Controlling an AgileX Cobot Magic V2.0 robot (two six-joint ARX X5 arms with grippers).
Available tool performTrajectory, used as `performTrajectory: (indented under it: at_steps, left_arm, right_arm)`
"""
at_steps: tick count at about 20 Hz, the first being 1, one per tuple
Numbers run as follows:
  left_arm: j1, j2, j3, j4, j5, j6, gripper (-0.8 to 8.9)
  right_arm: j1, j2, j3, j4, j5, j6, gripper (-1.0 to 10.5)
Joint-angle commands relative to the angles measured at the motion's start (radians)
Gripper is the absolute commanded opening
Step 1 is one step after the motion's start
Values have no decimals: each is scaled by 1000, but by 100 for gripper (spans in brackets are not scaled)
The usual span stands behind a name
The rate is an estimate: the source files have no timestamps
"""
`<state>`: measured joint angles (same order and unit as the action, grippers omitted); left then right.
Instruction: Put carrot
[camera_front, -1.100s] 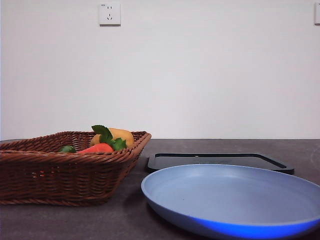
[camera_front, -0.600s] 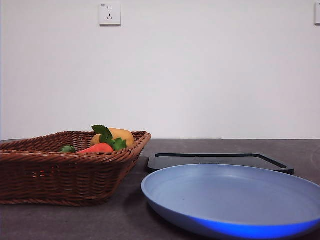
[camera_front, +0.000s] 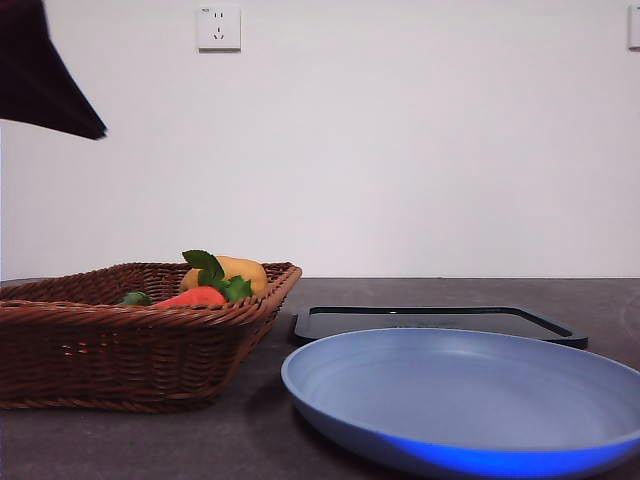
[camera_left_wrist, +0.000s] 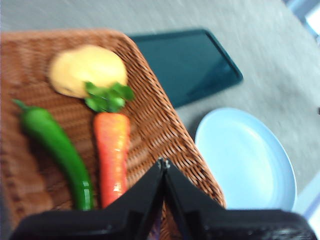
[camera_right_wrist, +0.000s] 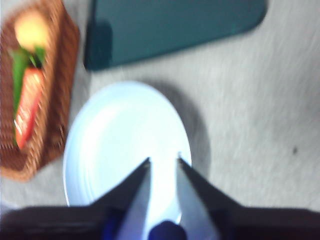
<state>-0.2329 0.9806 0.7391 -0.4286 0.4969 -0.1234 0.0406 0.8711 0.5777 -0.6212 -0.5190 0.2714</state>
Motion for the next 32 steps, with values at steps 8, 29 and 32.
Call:
performTrajectory:
  at_steps: [8,29,32]
  left_arm:
    - [-37,44,17,21,-5,-17,247]
    - [-145,48,18,32,-135,-32,329]
    - [-183,86,30,31,-223,2,330]
  right_arm:
    - [163,178,-48,72,155,6,156]
    - [183,171,-62,108,156,70,3]
    - [183,97,-62,64,159,72,3]
